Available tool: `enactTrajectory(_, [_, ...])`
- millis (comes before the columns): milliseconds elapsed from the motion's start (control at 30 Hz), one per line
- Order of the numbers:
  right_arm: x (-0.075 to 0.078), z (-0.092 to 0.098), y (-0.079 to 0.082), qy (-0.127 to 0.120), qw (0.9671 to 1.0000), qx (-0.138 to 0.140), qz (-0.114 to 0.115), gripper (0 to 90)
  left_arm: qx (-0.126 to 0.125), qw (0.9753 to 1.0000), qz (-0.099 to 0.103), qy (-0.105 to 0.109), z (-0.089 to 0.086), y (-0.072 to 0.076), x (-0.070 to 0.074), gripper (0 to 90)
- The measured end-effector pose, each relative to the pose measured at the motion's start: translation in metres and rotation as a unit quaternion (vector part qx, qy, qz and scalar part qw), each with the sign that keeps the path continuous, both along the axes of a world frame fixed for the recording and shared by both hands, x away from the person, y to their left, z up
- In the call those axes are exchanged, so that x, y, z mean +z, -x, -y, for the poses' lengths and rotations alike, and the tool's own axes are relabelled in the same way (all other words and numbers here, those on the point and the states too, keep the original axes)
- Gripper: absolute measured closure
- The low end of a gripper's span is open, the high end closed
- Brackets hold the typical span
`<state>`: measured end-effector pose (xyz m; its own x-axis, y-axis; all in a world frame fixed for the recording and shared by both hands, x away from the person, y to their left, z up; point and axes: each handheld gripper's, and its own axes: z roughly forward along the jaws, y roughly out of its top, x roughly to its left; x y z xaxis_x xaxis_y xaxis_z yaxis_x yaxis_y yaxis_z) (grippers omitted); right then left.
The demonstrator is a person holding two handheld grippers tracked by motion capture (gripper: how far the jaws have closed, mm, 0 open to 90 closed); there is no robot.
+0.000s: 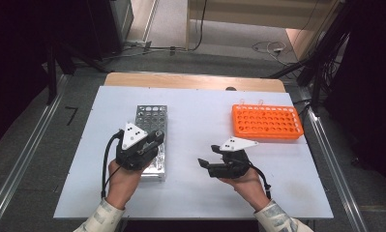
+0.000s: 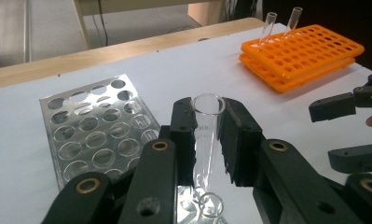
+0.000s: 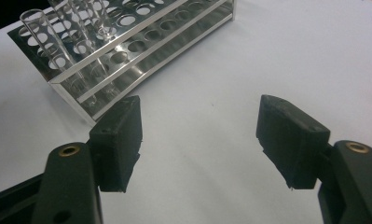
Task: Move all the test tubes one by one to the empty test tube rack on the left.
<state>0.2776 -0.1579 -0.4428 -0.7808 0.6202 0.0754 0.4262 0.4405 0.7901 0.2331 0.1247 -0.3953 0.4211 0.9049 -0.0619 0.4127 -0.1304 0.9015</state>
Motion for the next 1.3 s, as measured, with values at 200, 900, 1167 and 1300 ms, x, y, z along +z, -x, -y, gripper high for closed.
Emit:
enactTrajectory(200, [-0.001, -0.001, -0.001, 0.002, 1.0, -0.002, -0.004, 26.0, 0.005, 1.0, 0.0, -0.004, -0.002, 0.0, -0.004, 75.0])
enactTrajectory(900, [-0.002, -0.001, 0.0, 0.006, 1.0, -0.004, -0.006, 25.3, 0.012, 0.9991, -0.032, -0.025, 0.003, -0.001, -0.034, 73.1])
enactTrajectory(1167, [-0.002, -0.002, 0.0, 0.007, 1.0, -0.004, -0.005, 25.3, 0.011, 0.9993, -0.03, -0.019, 0.003, 0.0, -0.033, 68.0])
enactTrajectory(1300, [0.0, 0.001, -0.001, 0.004, 0.9999, -0.01, -0.002, 25.5, 0.004, 0.9997, -0.023, -0.002, 0.0, 0.001, -0.029, 60.3])
